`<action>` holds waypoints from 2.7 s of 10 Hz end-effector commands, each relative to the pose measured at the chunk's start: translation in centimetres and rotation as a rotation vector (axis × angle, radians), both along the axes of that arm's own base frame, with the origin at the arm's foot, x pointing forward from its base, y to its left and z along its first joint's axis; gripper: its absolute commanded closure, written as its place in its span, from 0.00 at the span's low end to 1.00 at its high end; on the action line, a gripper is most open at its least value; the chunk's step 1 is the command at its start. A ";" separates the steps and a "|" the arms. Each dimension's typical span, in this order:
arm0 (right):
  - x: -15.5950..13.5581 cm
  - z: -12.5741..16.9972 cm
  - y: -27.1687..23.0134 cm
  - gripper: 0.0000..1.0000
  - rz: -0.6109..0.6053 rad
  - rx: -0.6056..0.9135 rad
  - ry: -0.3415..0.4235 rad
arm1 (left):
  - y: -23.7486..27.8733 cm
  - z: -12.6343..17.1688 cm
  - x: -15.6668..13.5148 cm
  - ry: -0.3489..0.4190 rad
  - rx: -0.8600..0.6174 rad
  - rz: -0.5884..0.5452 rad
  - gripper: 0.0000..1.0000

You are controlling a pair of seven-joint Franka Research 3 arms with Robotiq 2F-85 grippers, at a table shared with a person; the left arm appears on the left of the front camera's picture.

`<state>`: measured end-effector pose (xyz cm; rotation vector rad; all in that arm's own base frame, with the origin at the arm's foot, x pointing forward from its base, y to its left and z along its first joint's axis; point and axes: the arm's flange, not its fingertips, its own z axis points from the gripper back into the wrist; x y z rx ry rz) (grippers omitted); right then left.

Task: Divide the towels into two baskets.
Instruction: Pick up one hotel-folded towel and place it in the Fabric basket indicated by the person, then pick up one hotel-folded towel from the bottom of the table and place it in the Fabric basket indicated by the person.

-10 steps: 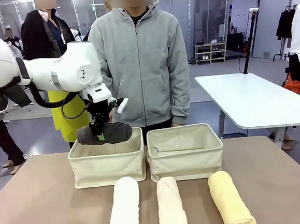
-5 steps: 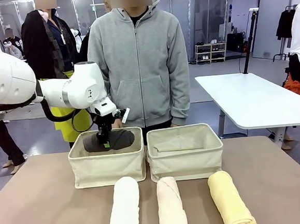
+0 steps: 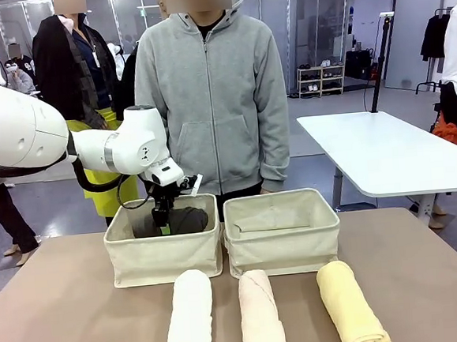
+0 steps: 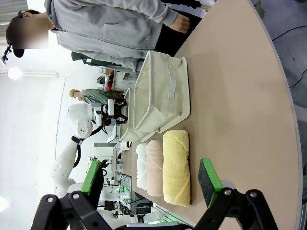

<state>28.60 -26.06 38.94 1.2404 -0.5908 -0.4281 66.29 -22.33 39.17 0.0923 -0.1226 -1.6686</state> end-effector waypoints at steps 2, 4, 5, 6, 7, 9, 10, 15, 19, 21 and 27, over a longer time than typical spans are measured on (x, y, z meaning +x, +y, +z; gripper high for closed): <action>-0.1 0.3 0.0 0.00 -0.003 0.004 -0.011 | 0.7 1.3 -0.4 -0.018 -0.005 0.042 0.00; -0.1 0.3 0.0 0.00 -0.003 0.004 -0.011 | 0.2 0.7 0.1 -0.010 -0.006 0.015 0.00; -0.1 0.3 0.0 0.00 -0.003 0.004 -0.011 | 0.2 0.7 0.1 -0.010 -0.006 0.015 0.00; -0.1 0.3 0.0 0.00 -0.003 0.004 -0.011 | 0.2 0.7 0.1 -0.010 -0.006 0.015 0.00; -0.1 0.3 0.0 0.00 -0.003 0.004 -0.011 | 0.2 0.7 0.1 -0.010 -0.006 0.015 0.00; -0.1 0.3 0.0 0.00 -0.003 0.004 -0.011 | 0.2 0.7 0.1 -0.010 -0.006 0.015 0.00; -0.1 0.3 0.0 0.00 -0.003 0.004 -0.011 | 0.2 0.7 0.1 -0.010 -0.006 0.015 0.00; -0.1 0.3 0.0 0.00 -0.003 0.004 -0.011 | 0.3 4.7 -2.2 0.094 -0.145 0.132 0.00; -0.1 0.3 0.0 0.00 -0.003 0.004 -0.011 | 5.9 10.3 -10.9 0.239 -0.322 0.400 0.00; -0.1 0.3 0.0 0.00 -0.003 0.004 -0.011 | 10.3 9.7 -15.6 0.399 -0.556 0.518 0.00; -0.1 0.3 0.0 0.00 -0.003 0.004 -0.011 | 27.3 2.0 -30.3 0.724 -1.077 0.818 0.00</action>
